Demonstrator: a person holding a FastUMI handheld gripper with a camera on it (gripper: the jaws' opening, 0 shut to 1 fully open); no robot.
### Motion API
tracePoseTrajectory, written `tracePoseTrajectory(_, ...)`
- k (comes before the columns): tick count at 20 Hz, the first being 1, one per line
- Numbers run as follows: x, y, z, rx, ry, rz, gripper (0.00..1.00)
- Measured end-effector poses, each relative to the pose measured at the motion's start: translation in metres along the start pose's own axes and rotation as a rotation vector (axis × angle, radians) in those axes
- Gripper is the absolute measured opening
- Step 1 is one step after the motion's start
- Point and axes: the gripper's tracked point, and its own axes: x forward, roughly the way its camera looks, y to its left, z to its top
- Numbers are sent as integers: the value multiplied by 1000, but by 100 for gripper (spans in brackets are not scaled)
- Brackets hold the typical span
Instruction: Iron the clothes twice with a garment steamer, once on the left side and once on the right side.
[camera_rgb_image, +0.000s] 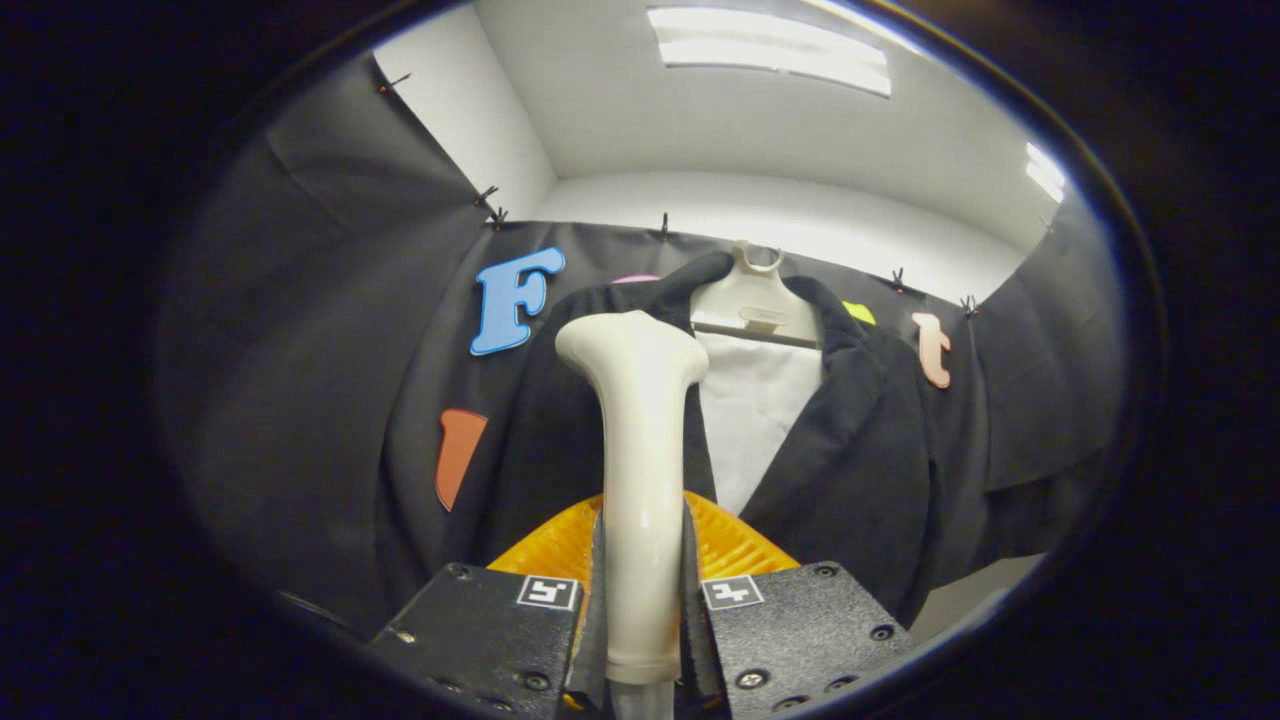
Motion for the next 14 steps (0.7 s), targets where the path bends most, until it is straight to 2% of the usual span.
tracePoseTrajectory(14, -55, -4, -60, -22, 148, -15, 32)
